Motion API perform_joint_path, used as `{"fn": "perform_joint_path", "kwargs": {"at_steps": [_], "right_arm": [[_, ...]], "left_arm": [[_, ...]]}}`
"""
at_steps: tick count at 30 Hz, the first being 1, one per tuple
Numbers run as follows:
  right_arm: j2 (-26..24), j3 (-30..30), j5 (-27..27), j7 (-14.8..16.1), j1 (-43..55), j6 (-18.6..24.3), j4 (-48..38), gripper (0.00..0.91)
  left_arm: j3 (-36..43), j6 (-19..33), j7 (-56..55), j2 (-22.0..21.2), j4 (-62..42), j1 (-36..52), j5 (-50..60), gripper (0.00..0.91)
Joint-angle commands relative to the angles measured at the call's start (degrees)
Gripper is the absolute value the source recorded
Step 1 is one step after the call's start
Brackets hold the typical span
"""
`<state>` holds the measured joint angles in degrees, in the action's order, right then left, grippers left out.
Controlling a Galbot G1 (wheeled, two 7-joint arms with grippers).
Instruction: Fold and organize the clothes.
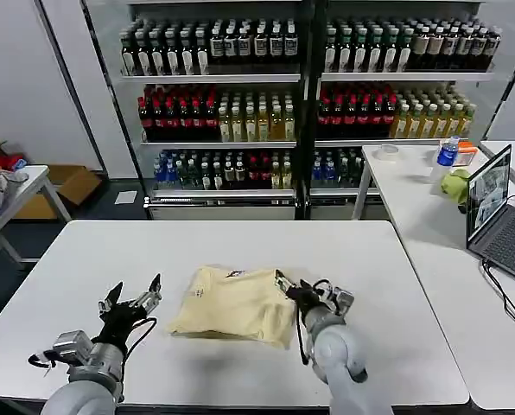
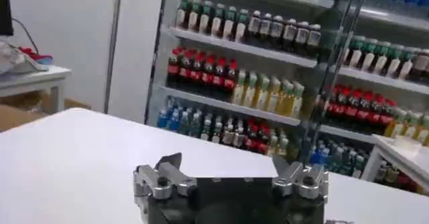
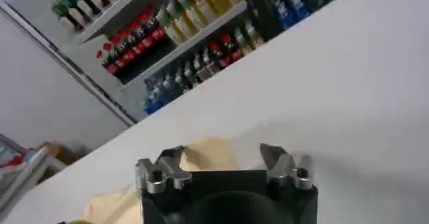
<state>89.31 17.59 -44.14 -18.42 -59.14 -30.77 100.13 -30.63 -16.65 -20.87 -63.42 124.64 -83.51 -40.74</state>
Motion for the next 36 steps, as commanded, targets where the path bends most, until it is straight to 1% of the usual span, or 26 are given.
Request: {"fn": "perform_joint_path", "kwargs": {"at_steps": [1,3,8,13,21,25,26,27,28,29,31,32,34,36], "right_arm": [[3.65,-0.46,-8.1,-0.86,6.95,-0.33,-9.41,0.01],[3.77,-0.38,-8.15,-0.92,6.95,0.62,-9.99,0.0],[4.56,0.01,-7.46,-0.42,7.96,1.36,-11.54,0.0],[4.72,1.07,-6.61,0.1,10.3,1.19,-13.72,0.0],[2.59,0.68,-4.27,1.51,12.78,0.63,-15.86,0.0],[2.58,0.18,-2.26,2.23,13.83,0.61,-17.04,0.0],[2.57,0.09,-0.97,2.42,13.84,-0.18,-16.9,0.0],[2.48,0.03,-0.12,2.53,13.69,-0.84,-16.65,0.252],[2.37,-0.07,0.88,2.7,13.56,-1.07,-16.39,0.695],[1.94,-0.61,3.3,3.36,13.07,-0.94,-15.4,0.907],[1.03,-1.46,7.18,3.96,12.1,-0.15,-13.51,0.907],[0.27,-2.14,11.43,4.49,10.97,1.34,-11.47,0.907],[-0.77,-3.11,16.84,4.76,9.54,4.23,-9.05,0.907],[-3.17,-3.77,24.22,4.99,6.6,8.11,-6.27,0.907]], "left_arm": [[-2.63,0.36,0.15,0.97,0.9,-2.33,0.56,0.907],[-2.72,0.39,0.27,1.01,0.8,-2.31,0.54,0.907],[-2.5,0.68,0.68,0.57,0.34,-2.24,0.65,0.907],[-2.33,0.66,0.85,0.26,0.11,-1.9,0.67,0.907],[-2.17,0.5,1.02,0.24,-0.27,-1.49,0.65,0.907],[-1.75,0.44,1.07,0.0,-0.41,-1.15,0.76,0.907],[-1.67,0.42,1.13,-0.1,-0.41,-1.02,0.76,0.907],[-1.59,0.4,1.17,-0.16,-0.43,-0.93,0.76,0.907],[-1.54,0.38,1.18,-0.17,-0.44,-0.89,0.75,0.907],[-1.46,0.37,1.2,-0.18,-0.42,-0.86,0.77,0.907],[-1.37,0.36,1.25,-0.09,-0.34,-0.86,0.82,0.907],[-1.31,0.35,1.29,0.0,-0.2,-0.9,0.89,0.907],[-1.23,0.36,1.37,0.13,-0.15,-0.82,1.13,0.907],[-1.06,0.35,1.4,0.22,-0.04,-0.58,1.43,0.907]]}}
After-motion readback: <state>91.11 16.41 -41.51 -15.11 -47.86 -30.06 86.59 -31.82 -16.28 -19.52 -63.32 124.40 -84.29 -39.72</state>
